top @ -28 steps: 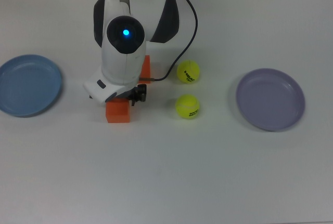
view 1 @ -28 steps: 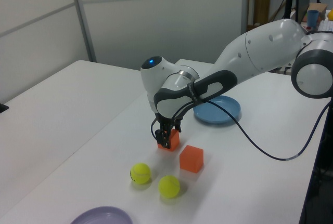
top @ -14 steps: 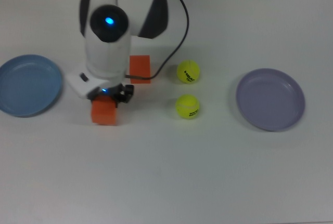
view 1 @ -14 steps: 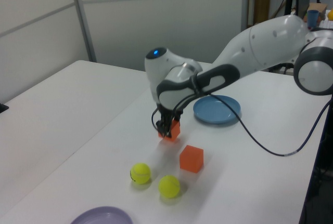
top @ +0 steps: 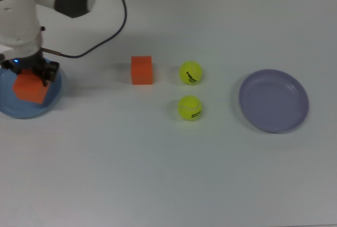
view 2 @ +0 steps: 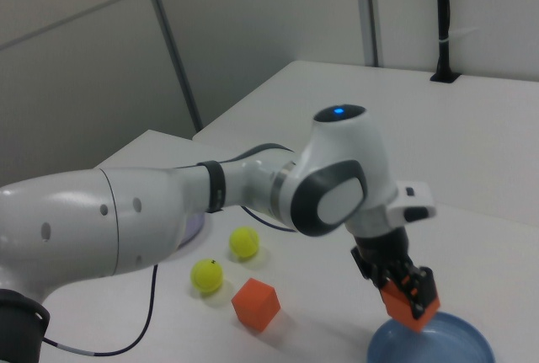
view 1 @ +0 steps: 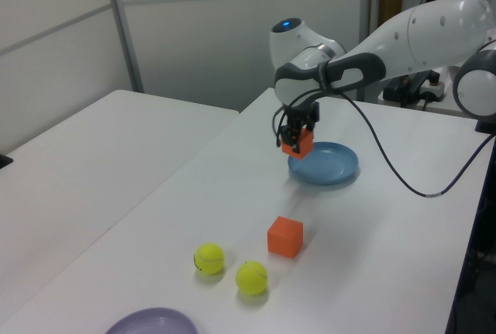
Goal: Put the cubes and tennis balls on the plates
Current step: 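Carry the orange cube to the blue plate and release it, then move the gripper to the second orange cube and grasp it, then stack the second cube on the first cube on the blue plate, release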
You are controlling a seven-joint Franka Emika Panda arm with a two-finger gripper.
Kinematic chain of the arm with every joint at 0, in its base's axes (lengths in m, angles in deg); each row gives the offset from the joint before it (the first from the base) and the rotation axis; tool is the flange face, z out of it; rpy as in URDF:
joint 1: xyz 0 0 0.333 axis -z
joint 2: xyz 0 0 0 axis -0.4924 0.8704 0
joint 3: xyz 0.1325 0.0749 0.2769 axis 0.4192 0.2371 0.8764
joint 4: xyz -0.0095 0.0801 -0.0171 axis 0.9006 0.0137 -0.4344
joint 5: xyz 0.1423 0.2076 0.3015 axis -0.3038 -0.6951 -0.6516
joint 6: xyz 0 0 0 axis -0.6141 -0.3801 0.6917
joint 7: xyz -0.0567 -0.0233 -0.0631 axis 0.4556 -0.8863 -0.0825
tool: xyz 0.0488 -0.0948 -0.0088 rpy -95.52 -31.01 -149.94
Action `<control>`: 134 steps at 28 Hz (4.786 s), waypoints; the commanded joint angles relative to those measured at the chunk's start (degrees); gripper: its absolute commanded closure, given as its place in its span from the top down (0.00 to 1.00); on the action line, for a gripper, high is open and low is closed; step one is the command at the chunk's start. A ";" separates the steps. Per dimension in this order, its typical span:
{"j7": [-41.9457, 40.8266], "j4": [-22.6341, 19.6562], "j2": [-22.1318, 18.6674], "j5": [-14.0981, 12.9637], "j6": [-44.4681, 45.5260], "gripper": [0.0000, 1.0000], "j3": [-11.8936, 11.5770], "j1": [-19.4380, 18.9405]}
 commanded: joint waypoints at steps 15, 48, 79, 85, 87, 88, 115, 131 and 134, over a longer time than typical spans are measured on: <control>-8.25 -2.66 1.64 -3.98 0.28 0.50 -4.13 0.88; 4.76 -9.25 -7.59 -4.25 7.57 1.00 12.56 -6.06; 12.32 -23.14 -8.03 7.98 3.09 0.18 13.45 -11.25; 13.02 -22.00 -10.75 7.10 3.53 0.00 13.27 -8.53; 12.50 -20.43 -12.24 6.40 4.40 0.00 13.19 -6.77; 12.23 -19.72 -12.51 6.13 4.93 0.00 13.10 -6.15; 0.63 -1.87 -4.25 -15.14 5.02 0.01 -0.44 6.16; 3.79 -0.99 -0.38 -13.47 -0.08 0.19 -0.52 6.16; 3.71 -0.91 -0.56 -12.59 0.19 0.24 -0.61 6.25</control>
